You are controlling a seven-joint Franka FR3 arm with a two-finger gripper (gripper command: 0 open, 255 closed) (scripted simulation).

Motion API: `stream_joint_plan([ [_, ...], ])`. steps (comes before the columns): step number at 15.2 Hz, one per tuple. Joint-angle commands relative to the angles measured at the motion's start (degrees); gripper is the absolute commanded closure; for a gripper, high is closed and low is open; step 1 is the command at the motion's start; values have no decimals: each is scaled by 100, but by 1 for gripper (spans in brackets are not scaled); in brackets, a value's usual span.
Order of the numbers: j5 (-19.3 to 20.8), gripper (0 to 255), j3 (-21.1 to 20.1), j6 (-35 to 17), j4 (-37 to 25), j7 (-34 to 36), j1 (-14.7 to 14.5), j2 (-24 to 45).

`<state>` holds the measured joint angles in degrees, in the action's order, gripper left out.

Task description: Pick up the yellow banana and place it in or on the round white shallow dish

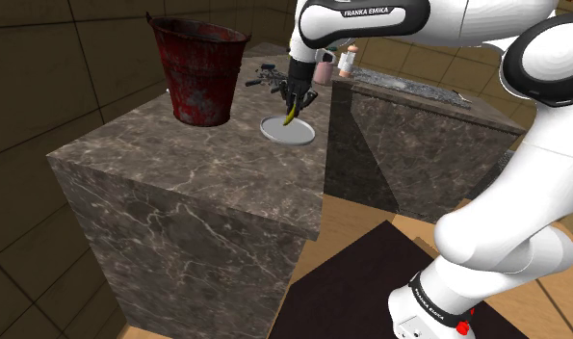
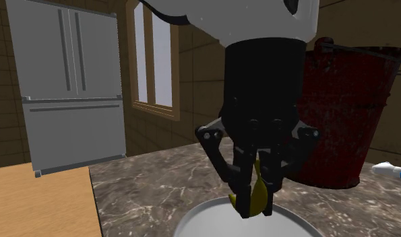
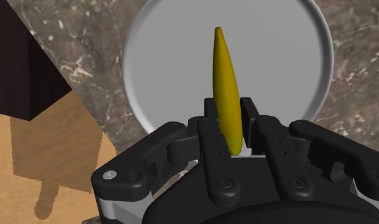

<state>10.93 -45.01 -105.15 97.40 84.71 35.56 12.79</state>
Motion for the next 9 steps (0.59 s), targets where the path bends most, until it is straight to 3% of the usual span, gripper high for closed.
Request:
stream_joint_plan([
  [1,34,255,9,-134,106,29,-8,39],
  [9,68,255,21,-294,243,55,-9,73],
])
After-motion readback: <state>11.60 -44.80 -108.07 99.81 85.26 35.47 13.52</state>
